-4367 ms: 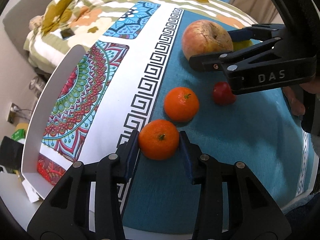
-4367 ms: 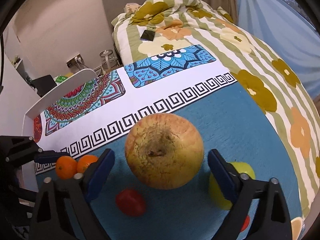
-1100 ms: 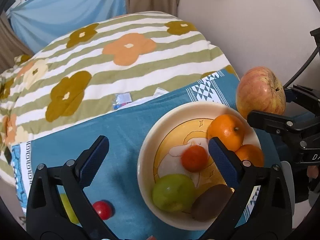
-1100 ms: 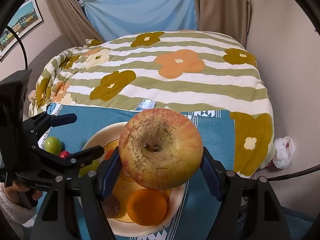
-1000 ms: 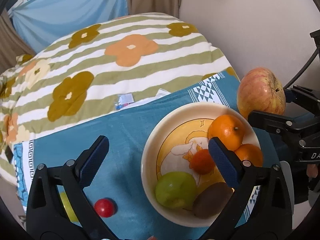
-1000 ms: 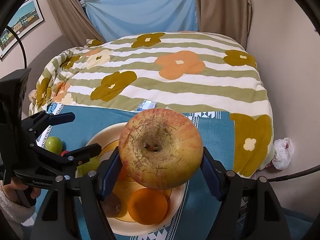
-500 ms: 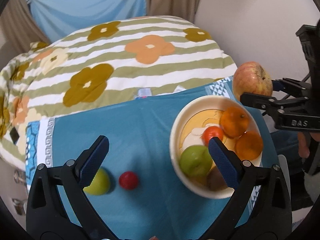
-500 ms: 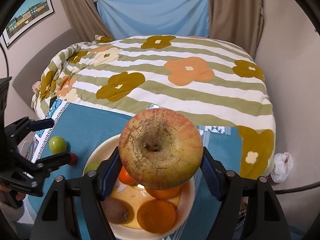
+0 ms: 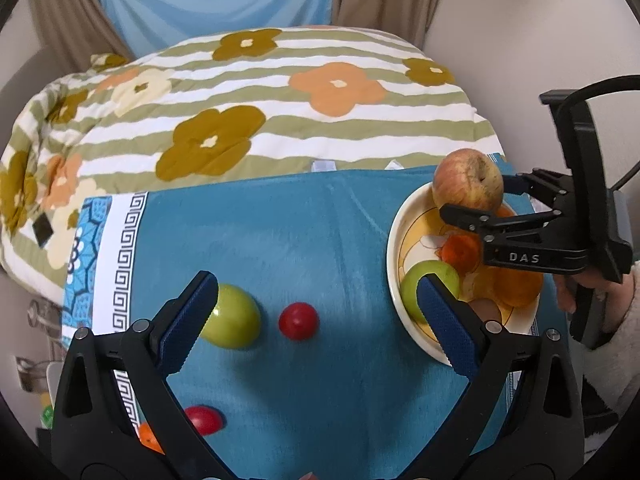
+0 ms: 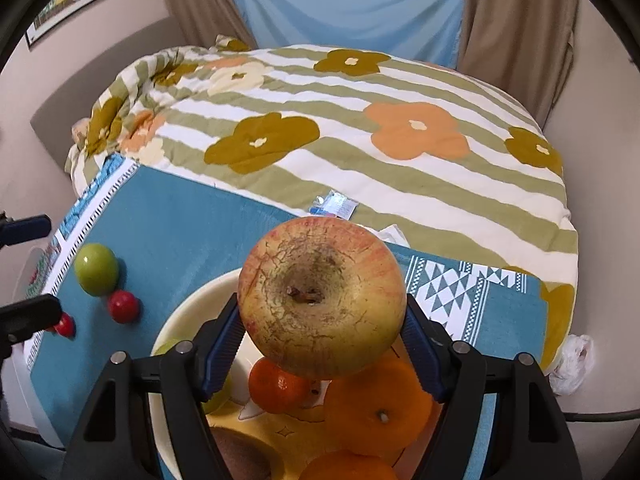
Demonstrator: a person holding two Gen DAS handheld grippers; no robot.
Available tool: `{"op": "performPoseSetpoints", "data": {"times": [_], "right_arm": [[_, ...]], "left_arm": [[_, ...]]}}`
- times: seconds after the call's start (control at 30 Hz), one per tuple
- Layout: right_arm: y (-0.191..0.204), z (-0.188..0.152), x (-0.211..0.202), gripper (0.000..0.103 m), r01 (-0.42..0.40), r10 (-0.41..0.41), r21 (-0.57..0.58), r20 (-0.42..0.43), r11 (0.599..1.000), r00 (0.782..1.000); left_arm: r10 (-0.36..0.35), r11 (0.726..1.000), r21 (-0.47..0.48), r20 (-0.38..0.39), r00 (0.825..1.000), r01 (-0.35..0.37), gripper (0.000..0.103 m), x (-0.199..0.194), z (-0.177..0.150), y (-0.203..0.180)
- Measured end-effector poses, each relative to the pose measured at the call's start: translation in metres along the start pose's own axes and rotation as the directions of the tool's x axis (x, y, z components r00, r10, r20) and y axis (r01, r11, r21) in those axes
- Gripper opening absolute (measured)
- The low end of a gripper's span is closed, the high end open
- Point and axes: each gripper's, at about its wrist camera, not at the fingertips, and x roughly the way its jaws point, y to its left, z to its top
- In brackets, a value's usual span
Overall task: Organize fruits
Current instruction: 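Open the left tool over the bowl releasing the mandarin while the right tool releases the apple, then grasp another mandarin with the left tool while the right tool grasps the red tomato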
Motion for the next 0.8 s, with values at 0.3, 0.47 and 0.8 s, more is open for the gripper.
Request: {"op": "performPoseSetpoints", "data": {"times": [0.3, 0.47, 0.8], "right_arm": [[0.002, 0.003, -0.024, 0.103, 0.034, -0.031, -0.028, 0.116, 0.999, 0.993], [-0.007, 0.000, -0.032, 0.103, 0.028, -0.029, 0.013, 0.114, 1.000, 0.993], [-0.015, -0.018, -0.067, 0.103, 0.038, -0.048, 0.086, 0.117, 0.996, 0.992]], "left_arm": [[-0.016, 0.999, -0.033, -0.009, 1.000, 0.016, 0.103, -0.002, -0.006, 0.003], [-0.021, 0.999, -0.038, -0.004, 1.000, 0.021, 0.103, -0.005, -0.006, 0.004], [-0.013, 0.998, -0.061, 0.021, 1.000, 0.014, 0.103, -0.025, -0.014, 0.015]]}}
